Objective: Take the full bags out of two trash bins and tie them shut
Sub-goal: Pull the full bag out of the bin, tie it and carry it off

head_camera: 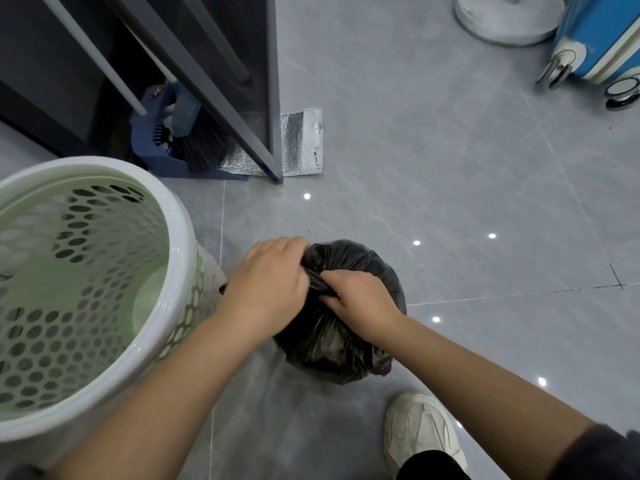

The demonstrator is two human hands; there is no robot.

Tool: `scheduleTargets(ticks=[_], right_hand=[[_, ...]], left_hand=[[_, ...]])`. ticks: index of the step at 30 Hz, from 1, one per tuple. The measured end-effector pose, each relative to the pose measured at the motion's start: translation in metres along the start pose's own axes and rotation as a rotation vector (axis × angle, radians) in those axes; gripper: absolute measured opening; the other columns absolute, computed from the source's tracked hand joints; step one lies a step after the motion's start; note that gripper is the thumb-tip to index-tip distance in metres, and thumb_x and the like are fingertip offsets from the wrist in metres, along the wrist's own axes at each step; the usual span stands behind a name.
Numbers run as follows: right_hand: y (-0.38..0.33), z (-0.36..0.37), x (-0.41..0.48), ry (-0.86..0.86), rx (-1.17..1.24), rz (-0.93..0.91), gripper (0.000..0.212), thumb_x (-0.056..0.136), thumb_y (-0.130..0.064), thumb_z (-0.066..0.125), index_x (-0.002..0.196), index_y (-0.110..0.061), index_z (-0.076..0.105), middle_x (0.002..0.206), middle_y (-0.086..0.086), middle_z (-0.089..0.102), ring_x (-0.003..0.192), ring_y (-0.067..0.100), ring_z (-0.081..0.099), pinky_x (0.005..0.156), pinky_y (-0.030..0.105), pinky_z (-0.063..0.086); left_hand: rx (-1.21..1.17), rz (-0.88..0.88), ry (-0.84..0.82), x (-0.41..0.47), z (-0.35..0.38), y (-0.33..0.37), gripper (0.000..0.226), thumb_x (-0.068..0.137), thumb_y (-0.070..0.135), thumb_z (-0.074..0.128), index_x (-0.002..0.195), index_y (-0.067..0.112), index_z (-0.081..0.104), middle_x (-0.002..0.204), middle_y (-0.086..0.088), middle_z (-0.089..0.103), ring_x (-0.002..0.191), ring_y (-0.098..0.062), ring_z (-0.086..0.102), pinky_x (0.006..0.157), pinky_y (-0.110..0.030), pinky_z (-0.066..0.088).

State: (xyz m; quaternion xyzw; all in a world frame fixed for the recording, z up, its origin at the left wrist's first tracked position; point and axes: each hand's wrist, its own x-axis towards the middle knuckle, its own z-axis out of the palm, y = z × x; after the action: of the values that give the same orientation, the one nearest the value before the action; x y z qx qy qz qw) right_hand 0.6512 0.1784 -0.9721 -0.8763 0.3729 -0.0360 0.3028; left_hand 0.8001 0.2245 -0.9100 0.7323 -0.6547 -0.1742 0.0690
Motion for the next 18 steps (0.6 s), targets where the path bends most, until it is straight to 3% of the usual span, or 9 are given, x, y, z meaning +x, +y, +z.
scheduleTargets(ticks=[3,5,7,10,13,15,18], right_hand=[[-0.001,0.000,0.004,0.007,0.004,0.011,0.012,0.088,-0.022,0.052,0.091,-0.012,0.057,0.088,0.004,0.065,0.084,0.027,0.061,0.069,0.043,0.049],[0.000,0.001,0.006,0.012,-0.005,0.014,0.017,0.090,-0.028,0.052,0.094,-0.013,0.059,0.090,0.002,0.066,0.086,0.026,0.061,0.070,0.043,0.050],[0.002,0.002,0.007,0.024,-0.020,0.010,0.023,0.090,-0.036,0.053,0.090,-0.014,0.059,0.086,-0.001,0.063,0.082,0.022,0.060,0.066,0.039,0.048],[0.002,0.003,0.005,0.140,-0.084,-0.046,0.034,0.083,-0.047,0.048,0.082,-0.016,0.061,0.077,-0.003,0.053,0.075,0.020,0.053,0.059,0.033,0.040],[0.007,0.002,0.004,0.342,-0.154,-0.076,0.022,0.078,-0.038,0.057,0.072,-0.017,0.063,0.083,-0.002,0.052,0.081,0.019,0.047,0.070,0.034,0.036],[0.007,-0.003,0.005,0.333,-0.148,-0.098,0.017,0.076,-0.032,0.060,0.070,-0.016,0.060,0.082,-0.002,0.054,0.078,0.019,0.049,0.068,0.032,0.035],[0.003,-0.011,0.007,0.288,-0.161,-0.068,0.022,0.074,-0.039,0.050,0.071,-0.017,0.054,0.068,-0.005,0.051,0.061,0.015,0.047,0.057,0.029,0.033]], left_hand=[[0.037,0.091,-0.098,-0.001,0.010,0.008,0.039,0.091,0.025,0.045,0.129,0.016,0.041,0.120,-0.004,0.057,0.109,-0.024,0.052,0.099,-0.033,0.034],[0.075,0.027,-0.187,-0.003,0.016,0.009,0.023,0.091,0.014,0.042,0.114,0.015,0.041,0.110,-0.007,0.058,0.093,-0.026,0.055,0.078,-0.033,0.041],[0.122,-0.015,-0.207,-0.003,0.015,0.011,0.005,0.092,0.011,0.037,0.093,0.017,0.037,0.100,-0.008,0.059,0.078,-0.025,0.053,0.064,-0.033,0.036],[0.221,-0.077,-0.189,0.001,0.008,0.012,0.011,0.092,0.022,0.035,0.084,0.017,0.039,0.092,-0.008,0.063,0.081,-0.030,0.057,0.062,-0.032,0.033],[0.200,-0.087,-0.172,0.004,-0.003,0.015,0.022,0.086,0.032,0.037,0.072,0.017,0.043,0.073,-0.002,0.055,0.070,-0.025,0.049,0.055,-0.030,0.030],[0.149,-0.058,-0.194,0.005,-0.008,0.015,0.028,0.085,0.040,0.040,0.065,0.020,0.042,0.064,0.004,0.049,0.065,-0.020,0.047,0.049,-0.029,0.026],[0.095,-0.045,-0.227,0.009,-0.013,0.013,0.033,0.092,0.042,0.039,0.068,0.021,0.047,0.067,0.006,0.048,0.070,-0.019,0.049,0.050,-0.030,0.026]])
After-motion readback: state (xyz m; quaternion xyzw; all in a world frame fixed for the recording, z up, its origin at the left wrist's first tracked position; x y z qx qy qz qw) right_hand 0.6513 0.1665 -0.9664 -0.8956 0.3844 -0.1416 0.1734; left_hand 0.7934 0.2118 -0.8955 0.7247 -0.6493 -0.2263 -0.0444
